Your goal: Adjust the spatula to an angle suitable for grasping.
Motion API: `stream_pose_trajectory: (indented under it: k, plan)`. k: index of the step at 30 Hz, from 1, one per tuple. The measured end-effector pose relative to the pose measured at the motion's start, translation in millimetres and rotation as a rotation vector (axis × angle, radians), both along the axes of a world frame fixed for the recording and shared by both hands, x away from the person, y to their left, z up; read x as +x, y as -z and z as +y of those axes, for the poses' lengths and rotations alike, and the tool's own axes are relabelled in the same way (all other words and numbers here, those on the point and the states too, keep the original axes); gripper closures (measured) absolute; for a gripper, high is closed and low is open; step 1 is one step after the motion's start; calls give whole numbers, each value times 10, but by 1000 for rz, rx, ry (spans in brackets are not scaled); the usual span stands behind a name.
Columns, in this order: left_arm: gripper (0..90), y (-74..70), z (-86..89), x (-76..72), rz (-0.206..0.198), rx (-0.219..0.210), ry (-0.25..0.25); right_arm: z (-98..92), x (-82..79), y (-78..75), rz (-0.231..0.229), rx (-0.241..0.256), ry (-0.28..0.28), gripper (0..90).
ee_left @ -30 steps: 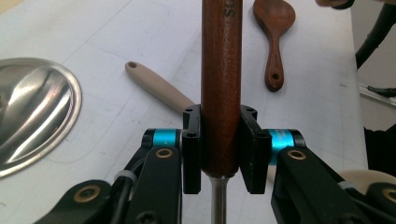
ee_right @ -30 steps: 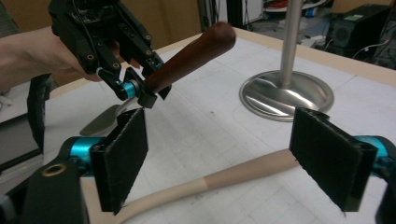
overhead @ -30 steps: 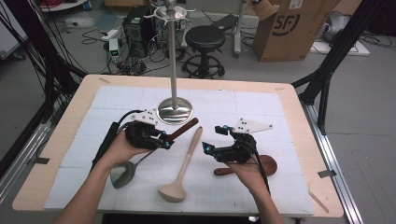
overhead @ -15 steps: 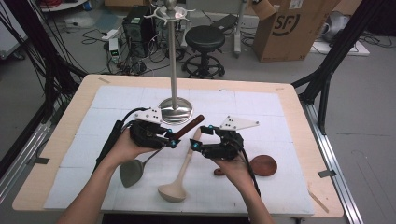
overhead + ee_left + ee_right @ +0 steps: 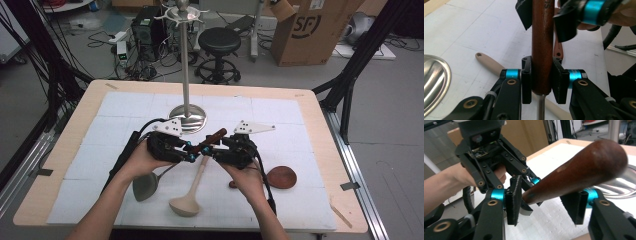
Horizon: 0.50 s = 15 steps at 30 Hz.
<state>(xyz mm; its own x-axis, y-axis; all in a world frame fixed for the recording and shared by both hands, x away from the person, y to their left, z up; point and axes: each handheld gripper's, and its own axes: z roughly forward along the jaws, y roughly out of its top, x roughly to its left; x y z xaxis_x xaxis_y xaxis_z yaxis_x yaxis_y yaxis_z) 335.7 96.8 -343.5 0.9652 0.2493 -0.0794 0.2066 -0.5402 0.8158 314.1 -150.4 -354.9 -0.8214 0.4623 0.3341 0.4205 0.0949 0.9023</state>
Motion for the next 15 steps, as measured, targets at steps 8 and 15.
stream_pose_trajectory:
  k: [8, 15]
  plan:
    - [724, -22, 47, 15, 22, -33, 7, -49, 84, -9, 77, 82, -44, 648]
    - [656, -67, 131, 32, 48, -80, -12, -46, 130, -175, 69, 136, -88, 702]
